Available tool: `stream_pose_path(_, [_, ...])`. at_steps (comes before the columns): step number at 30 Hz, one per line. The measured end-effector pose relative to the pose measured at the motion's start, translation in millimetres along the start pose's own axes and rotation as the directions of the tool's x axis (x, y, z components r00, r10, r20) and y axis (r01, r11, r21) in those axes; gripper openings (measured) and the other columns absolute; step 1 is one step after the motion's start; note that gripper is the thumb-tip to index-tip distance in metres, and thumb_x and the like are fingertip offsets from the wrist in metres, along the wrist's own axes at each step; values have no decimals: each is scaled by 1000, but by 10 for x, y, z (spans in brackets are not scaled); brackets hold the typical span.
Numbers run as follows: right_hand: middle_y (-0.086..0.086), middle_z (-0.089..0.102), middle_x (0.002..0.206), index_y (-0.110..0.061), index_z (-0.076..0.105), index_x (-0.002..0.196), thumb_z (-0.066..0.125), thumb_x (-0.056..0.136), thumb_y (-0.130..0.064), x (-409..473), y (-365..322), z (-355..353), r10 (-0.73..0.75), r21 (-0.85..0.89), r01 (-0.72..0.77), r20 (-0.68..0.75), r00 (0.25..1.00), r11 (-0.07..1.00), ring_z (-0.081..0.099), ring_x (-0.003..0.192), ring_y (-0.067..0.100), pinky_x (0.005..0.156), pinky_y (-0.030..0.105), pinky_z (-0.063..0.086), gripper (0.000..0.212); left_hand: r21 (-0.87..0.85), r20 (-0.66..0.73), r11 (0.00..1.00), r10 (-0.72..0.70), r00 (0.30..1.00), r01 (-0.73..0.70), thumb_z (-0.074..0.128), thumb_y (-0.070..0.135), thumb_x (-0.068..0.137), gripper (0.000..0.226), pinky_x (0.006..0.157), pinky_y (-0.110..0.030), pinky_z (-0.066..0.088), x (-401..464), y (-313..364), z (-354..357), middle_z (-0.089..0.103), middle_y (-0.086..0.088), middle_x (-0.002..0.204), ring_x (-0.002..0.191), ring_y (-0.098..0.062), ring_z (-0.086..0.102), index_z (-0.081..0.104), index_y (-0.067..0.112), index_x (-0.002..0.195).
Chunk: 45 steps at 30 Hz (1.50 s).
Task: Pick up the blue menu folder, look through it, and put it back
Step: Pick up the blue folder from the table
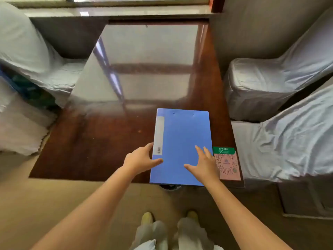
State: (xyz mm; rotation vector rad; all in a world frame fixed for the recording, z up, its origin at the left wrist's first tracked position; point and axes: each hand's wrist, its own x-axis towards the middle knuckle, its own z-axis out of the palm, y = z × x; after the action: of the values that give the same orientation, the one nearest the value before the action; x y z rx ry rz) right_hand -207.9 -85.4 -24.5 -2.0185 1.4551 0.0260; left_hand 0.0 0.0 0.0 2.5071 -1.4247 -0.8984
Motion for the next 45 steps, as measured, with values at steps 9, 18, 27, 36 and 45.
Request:
stream_pose_path(9, [5, 19, 156, -24, 24, 143, 63, 82, -46, -9, 95, 527, 58, -220, -64, -34, 998, 973, 16, 142, 26, 104, 43, 39, 76, -111, 66, 980, -161, 985, 167, 63, 41, 76, 46, 75, -44, 55, 9, -67, 471, 56, -7, 108, 91, -23, 56, 50, 15, 111])
stream_pose_path(18, [7, 18, 156, -23, 22, 144, 58, 83, -50, -12, 72, 622, 29, -309, -41, -41, 999, 950, 16, 142, 28, 102, 38, 40, 76, -574, 225, 725, -306, 925, 380, 61, 14, 85, 10, 72, -29, 42, 20, -195, 566, 58, -11, 91, 82, -24, 53, 61, 10, 94])
stream_pose_path(27, [5, 27, 154, -21, 30, 142, 55, 89, -44, -12, -26, 446, -31, -98, 32, 13, 999, 995, 24, 139, 24, 97, 38, 44, 63, -773, 263, 531, -229, 937, 346, 52, 0, 89, 17, 62, -24, 57, -139, -319, 338, 71, 0, 90, 80, -7, 69, 60, 13, 97])
stream_pose_path(36, [9, 41, 145, -23, 24, 143, 59, 89, -17, 233, 129, -319, 140, 669, -249, 213, 967, 700, 49, 123, 28, 83, 37, 54, 65, -911, 183, 371, -29, 983, 181, 49, 6, 93, 26, 74, -33, 60, -302, -547, -352, 73, -5, 107, 100, -23, 68, 60, 15, 114])
stream_pose_path(45, [1, 75, 101, -31, 44, 128, 55, 92, -15, 193, 15, -1041, -234, 785, 81, 83, 969, 614, 70, 94, 20, 74, 38, 60, 41, -924, -30, 372, 164, 986, -90, 54, 14, 89, 37, 77, -29, 57, -331, -265, -752, 70, 1, 116, 108, -23, 64, 56, 21, 125])
